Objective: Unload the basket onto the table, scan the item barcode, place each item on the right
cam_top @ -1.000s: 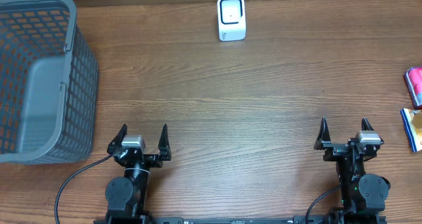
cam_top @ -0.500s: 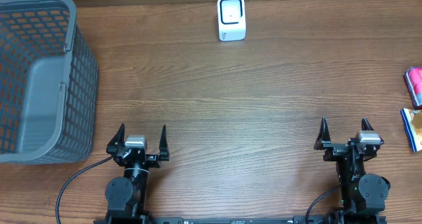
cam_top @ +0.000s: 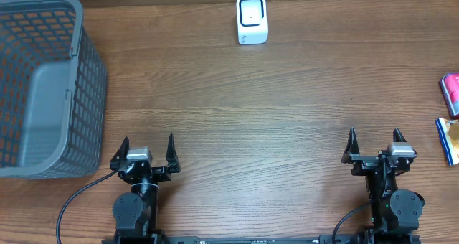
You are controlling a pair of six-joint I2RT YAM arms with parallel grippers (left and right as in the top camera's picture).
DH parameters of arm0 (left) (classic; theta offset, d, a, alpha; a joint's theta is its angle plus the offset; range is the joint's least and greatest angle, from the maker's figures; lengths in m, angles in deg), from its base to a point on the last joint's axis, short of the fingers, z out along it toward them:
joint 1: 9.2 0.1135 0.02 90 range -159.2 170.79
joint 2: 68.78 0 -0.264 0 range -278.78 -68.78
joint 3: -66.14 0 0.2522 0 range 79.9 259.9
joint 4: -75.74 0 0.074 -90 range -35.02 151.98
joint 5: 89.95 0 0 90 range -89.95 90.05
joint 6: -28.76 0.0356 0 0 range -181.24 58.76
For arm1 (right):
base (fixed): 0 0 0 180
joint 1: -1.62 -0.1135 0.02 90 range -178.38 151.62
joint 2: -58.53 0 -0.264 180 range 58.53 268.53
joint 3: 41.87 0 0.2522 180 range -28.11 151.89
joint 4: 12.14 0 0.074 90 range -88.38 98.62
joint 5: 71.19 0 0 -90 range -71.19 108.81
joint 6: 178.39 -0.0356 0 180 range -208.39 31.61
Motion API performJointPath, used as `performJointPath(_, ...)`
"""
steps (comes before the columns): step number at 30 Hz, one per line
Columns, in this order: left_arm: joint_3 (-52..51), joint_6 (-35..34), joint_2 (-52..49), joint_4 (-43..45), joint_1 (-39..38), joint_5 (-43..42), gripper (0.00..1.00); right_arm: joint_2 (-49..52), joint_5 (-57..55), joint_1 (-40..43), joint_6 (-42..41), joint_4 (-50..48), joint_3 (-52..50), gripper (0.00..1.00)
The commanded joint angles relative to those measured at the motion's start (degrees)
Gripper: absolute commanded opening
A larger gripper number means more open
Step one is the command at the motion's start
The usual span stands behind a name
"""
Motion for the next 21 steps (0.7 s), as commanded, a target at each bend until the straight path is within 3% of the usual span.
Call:
performJointPath(1,-0.74,-1.49,0.68,0.35,0.31,1.44,1.00,-0.57,0.00,-0.33,0.04,-0.37,-0.61,1.00)
performJointPath(21,-0.72,0.50,0.72,0.44,0.24,-1.03,1.00,-0.57,0.00,-0.33,0.04,-0.37,-0.61,1.00)
